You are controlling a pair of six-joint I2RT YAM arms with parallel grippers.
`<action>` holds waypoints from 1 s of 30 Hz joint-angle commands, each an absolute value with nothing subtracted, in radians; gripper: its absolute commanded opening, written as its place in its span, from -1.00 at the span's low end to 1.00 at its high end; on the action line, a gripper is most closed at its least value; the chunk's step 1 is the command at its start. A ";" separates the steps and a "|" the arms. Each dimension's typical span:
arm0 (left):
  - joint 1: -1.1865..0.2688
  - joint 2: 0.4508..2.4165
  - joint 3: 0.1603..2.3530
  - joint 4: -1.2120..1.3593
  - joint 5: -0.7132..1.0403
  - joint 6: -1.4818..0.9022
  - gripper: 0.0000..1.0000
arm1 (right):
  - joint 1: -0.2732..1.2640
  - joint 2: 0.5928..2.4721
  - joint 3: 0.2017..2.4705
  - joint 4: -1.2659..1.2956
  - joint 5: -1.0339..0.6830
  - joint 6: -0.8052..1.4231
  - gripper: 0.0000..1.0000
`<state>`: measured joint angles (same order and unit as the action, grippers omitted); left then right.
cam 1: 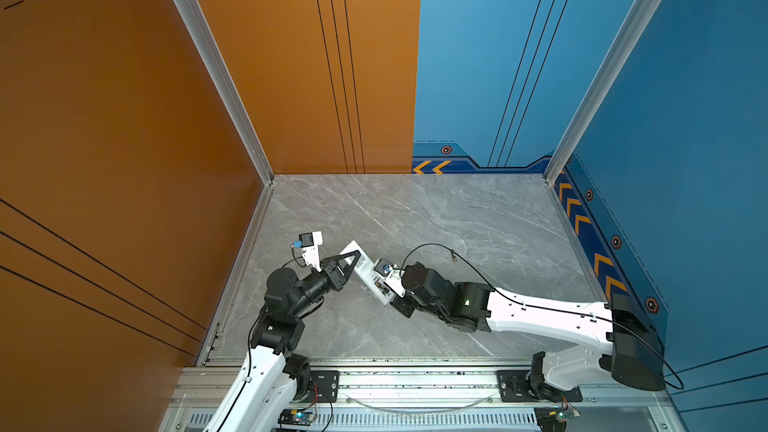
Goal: Load the batteries into the remote control
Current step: 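Push the battery down into the compartment with the right gripper, then open the right gripper and draw back while the left gripper lowers the remote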
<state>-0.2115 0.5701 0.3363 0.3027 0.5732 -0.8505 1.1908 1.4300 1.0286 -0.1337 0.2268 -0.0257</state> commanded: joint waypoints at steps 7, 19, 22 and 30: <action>-0.219 0.548 0.352 0.299 0.632 -0.861 -1.00 | 1.183 1.396 0.995 -0.108 0.158 -0.045 -0.77; -0.219 0.563 0.360 0.259 0.630 -0.834 -1.00 | 1.161 1.385 0.970 -0.105 0.069 -0.066 -0.76; -0.218 0.581 0.379 0.177 0.604 -0.790 -1.00 | 1.150 1.397 0.965 -0.092 0.056 -0.048 -0.70; -0.224 0.653 0.405 -0.038 0.475 -0.674 -1.00 | 1.109 1.460 0.959 -0.086 -0.045 0.029 -0.58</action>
<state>-0.2161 0.6460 0.3801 0.0456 0.5369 -0.7341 1.1072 1.4395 0.9771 -0.0998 0.0105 -0.0097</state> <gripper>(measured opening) 0.197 0.205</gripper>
